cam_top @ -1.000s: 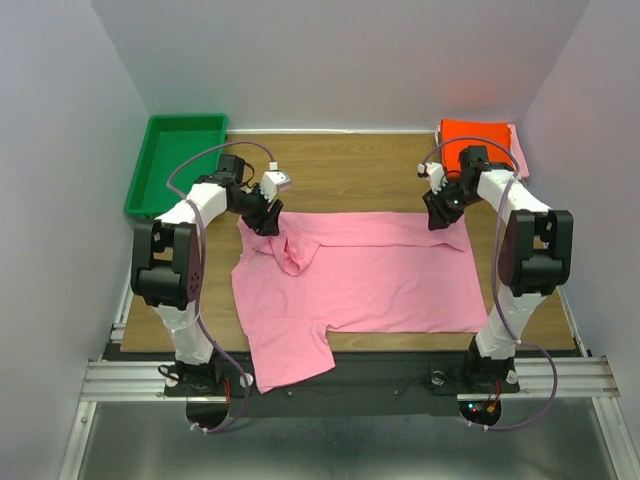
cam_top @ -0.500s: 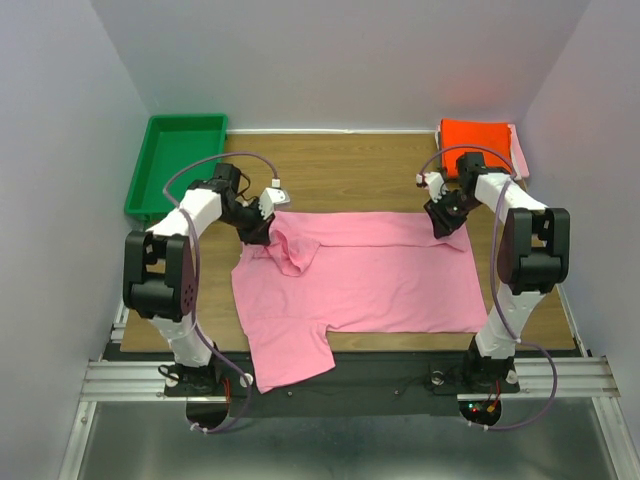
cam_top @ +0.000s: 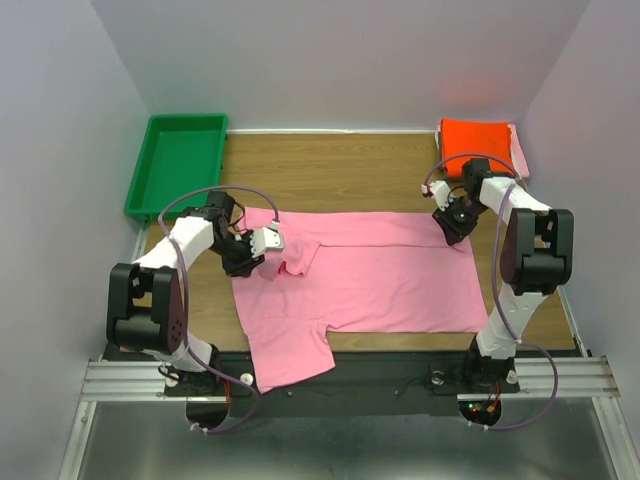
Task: Fold and stack the t-shirts
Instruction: Fold the tshirt
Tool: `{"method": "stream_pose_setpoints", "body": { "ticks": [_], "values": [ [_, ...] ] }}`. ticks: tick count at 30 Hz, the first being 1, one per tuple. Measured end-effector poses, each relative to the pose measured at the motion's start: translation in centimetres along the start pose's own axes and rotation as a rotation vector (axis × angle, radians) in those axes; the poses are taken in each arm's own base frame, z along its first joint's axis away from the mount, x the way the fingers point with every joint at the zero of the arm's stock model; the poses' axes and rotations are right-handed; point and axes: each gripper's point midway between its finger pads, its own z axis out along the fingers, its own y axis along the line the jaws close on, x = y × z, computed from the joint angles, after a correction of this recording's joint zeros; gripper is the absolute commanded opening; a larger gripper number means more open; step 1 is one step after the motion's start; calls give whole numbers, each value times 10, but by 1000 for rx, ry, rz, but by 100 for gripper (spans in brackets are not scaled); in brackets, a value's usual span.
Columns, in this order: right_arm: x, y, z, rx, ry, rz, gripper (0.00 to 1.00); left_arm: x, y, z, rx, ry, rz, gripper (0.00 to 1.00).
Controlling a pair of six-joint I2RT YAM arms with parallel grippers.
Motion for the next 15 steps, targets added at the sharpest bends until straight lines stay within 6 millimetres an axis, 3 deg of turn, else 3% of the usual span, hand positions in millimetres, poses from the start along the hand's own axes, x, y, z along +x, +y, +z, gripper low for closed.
{"method": "stream_pose_setpoints", "body": {
  "ticks": [5, 9, 15],
  "values": [
    [8, -11, -11, 45, 8, -12, 42, -5, 3, -9, -36, -10, 38, 54],
    [13, -20, -20, 78, 12, -18, 45, -12, 5, -12, -50, -40, 32, 54],
    [19, -20, -17, 79, 27, -28, 46, -20, 10, -11, -71, -82, -11, 55]
  ]
}}
